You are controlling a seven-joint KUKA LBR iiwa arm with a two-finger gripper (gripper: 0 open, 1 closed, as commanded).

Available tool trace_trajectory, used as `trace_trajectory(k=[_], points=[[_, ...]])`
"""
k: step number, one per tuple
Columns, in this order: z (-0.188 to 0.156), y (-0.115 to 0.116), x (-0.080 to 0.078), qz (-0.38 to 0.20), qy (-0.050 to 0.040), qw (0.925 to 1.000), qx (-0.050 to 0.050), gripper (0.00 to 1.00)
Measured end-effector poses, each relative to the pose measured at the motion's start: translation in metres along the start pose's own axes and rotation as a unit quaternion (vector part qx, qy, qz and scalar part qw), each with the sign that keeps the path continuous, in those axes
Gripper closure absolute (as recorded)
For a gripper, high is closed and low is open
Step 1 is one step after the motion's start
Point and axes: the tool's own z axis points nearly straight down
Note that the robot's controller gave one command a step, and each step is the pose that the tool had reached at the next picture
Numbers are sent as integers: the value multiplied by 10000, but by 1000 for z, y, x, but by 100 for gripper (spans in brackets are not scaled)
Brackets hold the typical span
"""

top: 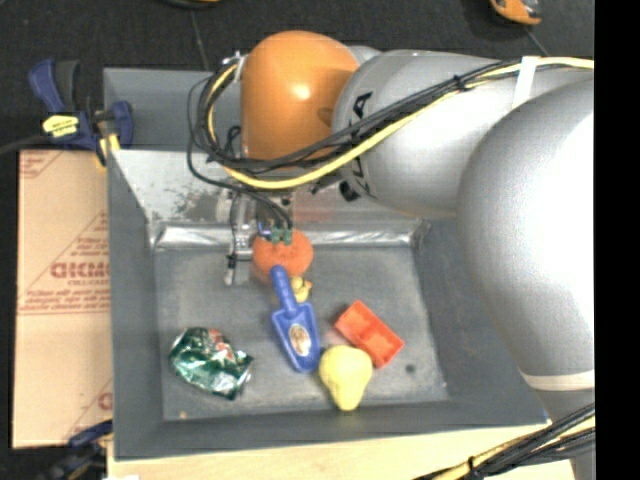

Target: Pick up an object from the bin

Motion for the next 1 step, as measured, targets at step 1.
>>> trace_trajectory(k=[1], points=[[-5,-1,-2,17,-43,10000,-7,0]])
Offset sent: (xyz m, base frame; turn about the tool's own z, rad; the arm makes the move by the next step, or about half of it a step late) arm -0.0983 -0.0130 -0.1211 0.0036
